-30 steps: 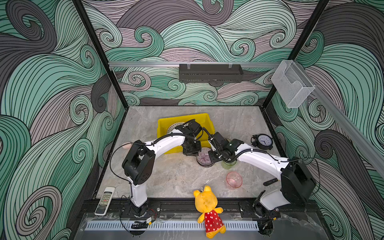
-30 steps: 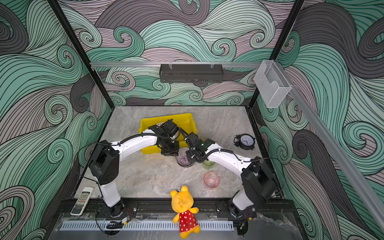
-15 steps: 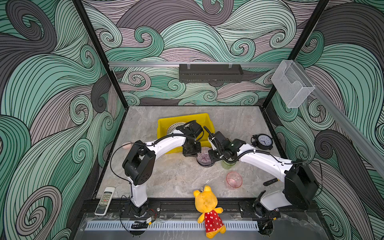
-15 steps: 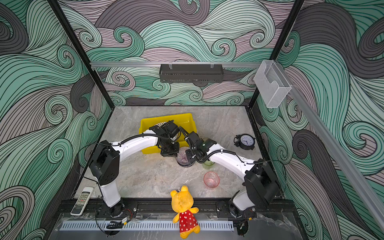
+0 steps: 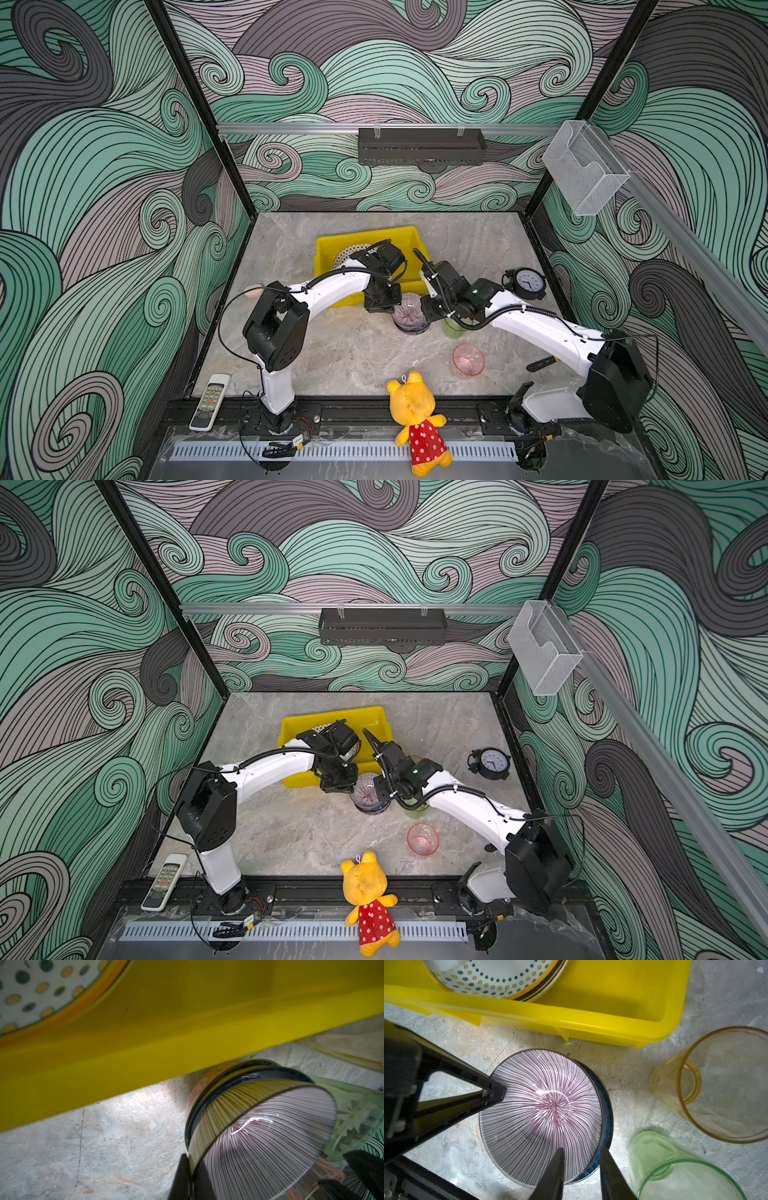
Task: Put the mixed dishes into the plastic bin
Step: 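Pinch the purple-striped bowl rim with the left gripper and lift it off the blue bowl, then carry the purple-striped bowl with the left gripper over the yellow bin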
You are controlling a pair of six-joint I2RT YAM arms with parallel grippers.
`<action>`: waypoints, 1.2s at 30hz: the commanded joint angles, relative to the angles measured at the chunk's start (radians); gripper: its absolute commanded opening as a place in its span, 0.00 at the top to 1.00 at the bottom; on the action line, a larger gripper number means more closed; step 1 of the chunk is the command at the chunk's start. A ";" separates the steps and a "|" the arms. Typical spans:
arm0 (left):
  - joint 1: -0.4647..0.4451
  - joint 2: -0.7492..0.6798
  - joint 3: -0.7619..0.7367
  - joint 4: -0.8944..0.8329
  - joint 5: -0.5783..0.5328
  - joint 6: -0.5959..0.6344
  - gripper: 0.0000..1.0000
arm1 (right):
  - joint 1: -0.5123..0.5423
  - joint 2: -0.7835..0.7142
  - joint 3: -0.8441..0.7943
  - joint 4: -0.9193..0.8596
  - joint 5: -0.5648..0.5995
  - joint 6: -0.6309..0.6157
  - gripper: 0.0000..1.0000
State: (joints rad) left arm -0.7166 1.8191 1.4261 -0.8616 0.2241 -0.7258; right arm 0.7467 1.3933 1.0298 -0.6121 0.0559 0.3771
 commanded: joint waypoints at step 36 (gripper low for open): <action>0.039 -0.151 0.151 -0.106 -0.145 0.066 1.00 | -0.001 -0.241 -0.042 0.031 0.153 0.009 0.64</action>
State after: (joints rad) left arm -0.6945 1.7237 1.5257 -0.9329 0.1249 -0.6754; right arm 0.7467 1.1690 0.9974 -0.5991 0.1841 0.3782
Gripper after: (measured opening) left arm 0.052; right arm 0.357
